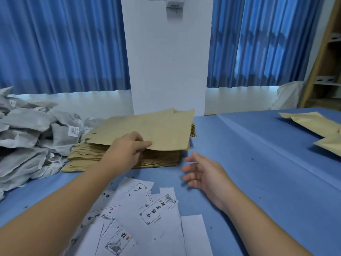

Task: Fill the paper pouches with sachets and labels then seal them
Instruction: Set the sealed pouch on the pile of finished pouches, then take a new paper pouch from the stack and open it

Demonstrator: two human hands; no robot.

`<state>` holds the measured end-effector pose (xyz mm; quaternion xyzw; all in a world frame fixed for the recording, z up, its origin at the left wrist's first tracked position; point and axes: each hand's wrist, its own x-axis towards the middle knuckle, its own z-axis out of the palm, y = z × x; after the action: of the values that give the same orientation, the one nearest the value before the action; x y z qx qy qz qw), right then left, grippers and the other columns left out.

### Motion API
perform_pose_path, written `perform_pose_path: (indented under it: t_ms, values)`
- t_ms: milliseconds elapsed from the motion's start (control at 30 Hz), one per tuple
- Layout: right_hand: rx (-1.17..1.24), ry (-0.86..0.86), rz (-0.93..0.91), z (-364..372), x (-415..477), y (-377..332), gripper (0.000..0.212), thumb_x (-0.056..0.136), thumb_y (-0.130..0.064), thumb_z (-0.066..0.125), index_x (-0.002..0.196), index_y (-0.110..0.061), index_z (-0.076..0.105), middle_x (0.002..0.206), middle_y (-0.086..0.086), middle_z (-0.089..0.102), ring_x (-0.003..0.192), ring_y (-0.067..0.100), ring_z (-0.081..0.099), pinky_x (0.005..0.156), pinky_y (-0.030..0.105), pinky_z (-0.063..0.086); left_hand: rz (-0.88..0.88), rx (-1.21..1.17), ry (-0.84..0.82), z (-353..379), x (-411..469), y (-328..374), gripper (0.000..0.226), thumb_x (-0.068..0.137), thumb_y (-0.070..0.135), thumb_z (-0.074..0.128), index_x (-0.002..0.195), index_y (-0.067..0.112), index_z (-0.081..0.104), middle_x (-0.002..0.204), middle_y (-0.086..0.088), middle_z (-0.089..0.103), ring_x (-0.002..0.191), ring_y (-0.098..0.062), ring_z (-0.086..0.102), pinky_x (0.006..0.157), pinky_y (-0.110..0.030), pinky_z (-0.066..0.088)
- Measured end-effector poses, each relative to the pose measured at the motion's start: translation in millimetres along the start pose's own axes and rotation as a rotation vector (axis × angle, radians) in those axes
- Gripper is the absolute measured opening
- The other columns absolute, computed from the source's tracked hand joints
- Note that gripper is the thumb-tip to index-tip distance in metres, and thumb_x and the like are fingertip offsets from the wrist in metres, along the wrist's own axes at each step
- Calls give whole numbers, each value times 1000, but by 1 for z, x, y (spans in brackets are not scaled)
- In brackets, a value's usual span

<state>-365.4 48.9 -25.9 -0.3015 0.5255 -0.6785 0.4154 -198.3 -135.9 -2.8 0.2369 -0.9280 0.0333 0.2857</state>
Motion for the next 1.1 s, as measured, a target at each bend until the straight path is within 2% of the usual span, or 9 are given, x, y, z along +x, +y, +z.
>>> perform_pose_path:
  t_ms: [100, 200, 300, 433, 533, 633, 800, 967, 1100]
  values:
    - [135, -115, 47, 1, -6, -6, 46, 85, -53, 53, 115, -19, 63, 102, 6, 72, 82, 24, 70, 59, 32, 54, 250, -35, -6, -9, -17, 16, 46, 75, -14, 66, 111, 13, 73, 99, -11, 68, 82, -30, 67, 73, -38, 54]
    - [185, -261, 45, 3, -16, -9, 43, 82, -44, 67, 120, -24, 63, 118, 5, 69, 101, 25, 69, 68, 40, 56, 364, 18, 22, -11, -32, 34, 43, 71, -9, 67, 106, 14, 75, 96, -8, 71, 78, -26, 68, 72, -40, 53]
    - [137, -302, 7, 7, -24, -8, 43, 76, -24, 71, 118, -17, 64, 116, 9, 69, 100, 25, 69, 67, 40, 57, 310, 29, 89, -11, -42, 44, 46, 68, -10, 68, 106, 16, 75, 100, -5, 72, 84, -24, 69, 77, -43, 53]
    - [198, -385, -159, 19, -35, -13, 55, 79, -29, 69, 130, -22, 50, 128, 3, 63, 115, 25, 62, 87, 46, 54, 119, -137, 180, -14, -47, 54, 44, 80, -7, 62, 116, 18, 71, 110, -1, 70, 93, -23, 69, 77, -31, 53]
    - [-14, -235, -297, 33, -40, -8, 54, 75, -28, 75, 124, -28, 52, 116, -13, 68, 110, 10, 64, 89, 39, 56, 55, -196, 220, -14, -47, 66, 43, 84, -2, 59, 119, 22, 70, 114, 3, 68, 98, -20, 66, 77, -32, 54]
    - [-100, 46, -261, 41, -35, 1, 21, 86, -17, 68, 107, -20, 68, 102, -4, 74, 96, 13, 69, 80, 33, 59, 130, -243, 148, -11, -46, 78, 39, 87, -1, 57, 119, 19, 69, 119, -2, 67, 105, -23, 64, 85, -35, 53]
    - [89, 314, -167, 21, -25, -12, 51, 80, 13, 33, 117, -11, 59, 103, 10, 70, 85, 28, 71, 65, 35, 60, 85, -292, -39, -2, -55, 81, 41, 96, 23, 56, 137, 24, 52, 143, 4, 49, 133, -9, 43, 111, -20, 29]
    - [-183, 572, -503, -2, -29, -37, 30, 83, 0, 41, 78, -27, 53, 51, -24, 52, 50, 3, 45, 44, 11, 36, -132, -462, -63, -14, -66, 70, 36, 97, 29, 55, 133, 35, 54, 127, 29, 50, 119, 16, 42, 96, 2, 24]
    - [-385, 556, -899, -1, -46, -49, 39, 92, -7, 37, 118, -26, 58, 84, -32, 62, 68, -8, 52, 65, 5, 40, -289, -597, -86, -29, -72, 62, 32, 97, 30, 54, 127, 42, 56, 120, 33, 53, 109, 19, 46, 92, -2, 31]
